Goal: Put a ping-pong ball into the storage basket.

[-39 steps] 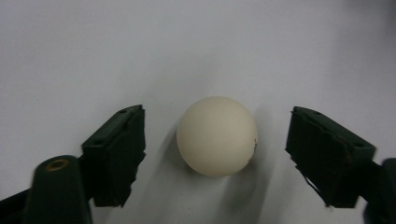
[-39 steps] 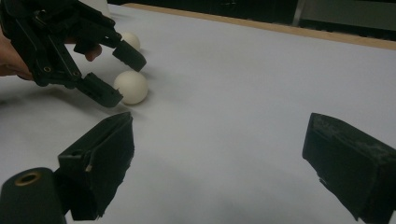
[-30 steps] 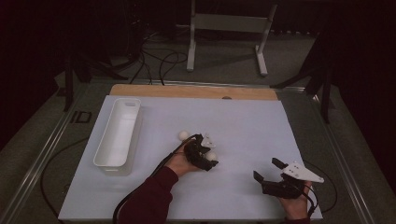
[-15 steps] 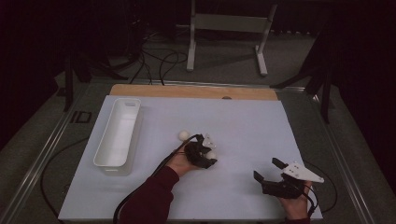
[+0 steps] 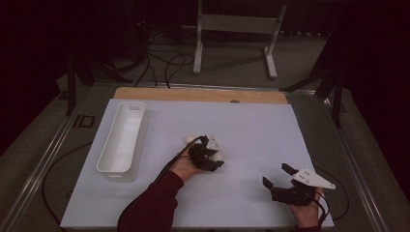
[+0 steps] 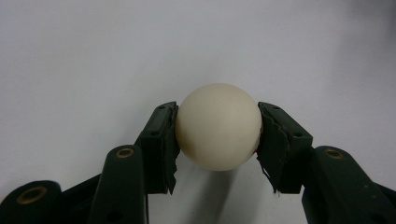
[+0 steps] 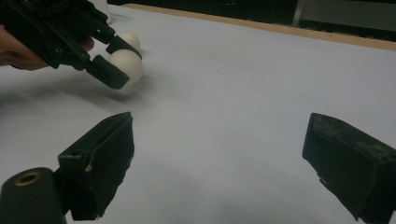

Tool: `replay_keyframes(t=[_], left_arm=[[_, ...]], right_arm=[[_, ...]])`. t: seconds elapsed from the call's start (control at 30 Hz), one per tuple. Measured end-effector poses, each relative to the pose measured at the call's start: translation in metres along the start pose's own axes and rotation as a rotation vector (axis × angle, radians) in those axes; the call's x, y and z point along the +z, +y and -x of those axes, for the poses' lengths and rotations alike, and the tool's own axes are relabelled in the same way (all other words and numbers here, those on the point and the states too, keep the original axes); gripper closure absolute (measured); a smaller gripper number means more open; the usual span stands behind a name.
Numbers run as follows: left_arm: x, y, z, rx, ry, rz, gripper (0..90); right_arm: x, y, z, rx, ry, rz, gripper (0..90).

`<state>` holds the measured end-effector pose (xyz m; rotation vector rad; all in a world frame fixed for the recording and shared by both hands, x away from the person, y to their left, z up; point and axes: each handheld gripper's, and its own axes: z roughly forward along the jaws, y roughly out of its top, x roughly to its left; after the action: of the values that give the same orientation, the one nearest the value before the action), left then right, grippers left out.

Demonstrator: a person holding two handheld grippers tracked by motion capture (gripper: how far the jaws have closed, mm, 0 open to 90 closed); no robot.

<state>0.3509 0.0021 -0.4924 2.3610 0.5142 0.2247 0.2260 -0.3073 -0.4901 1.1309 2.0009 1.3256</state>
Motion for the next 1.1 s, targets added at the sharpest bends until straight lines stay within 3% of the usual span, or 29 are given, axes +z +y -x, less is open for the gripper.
replay_keyframes(t=[1.1], left_arm=[[-0.044,0.014,-0.007,0.000,0.044,0.065,51.5]], right_arm=[[0.000,0.000,0.000,0.001,0.002,-0.001,9.0]])
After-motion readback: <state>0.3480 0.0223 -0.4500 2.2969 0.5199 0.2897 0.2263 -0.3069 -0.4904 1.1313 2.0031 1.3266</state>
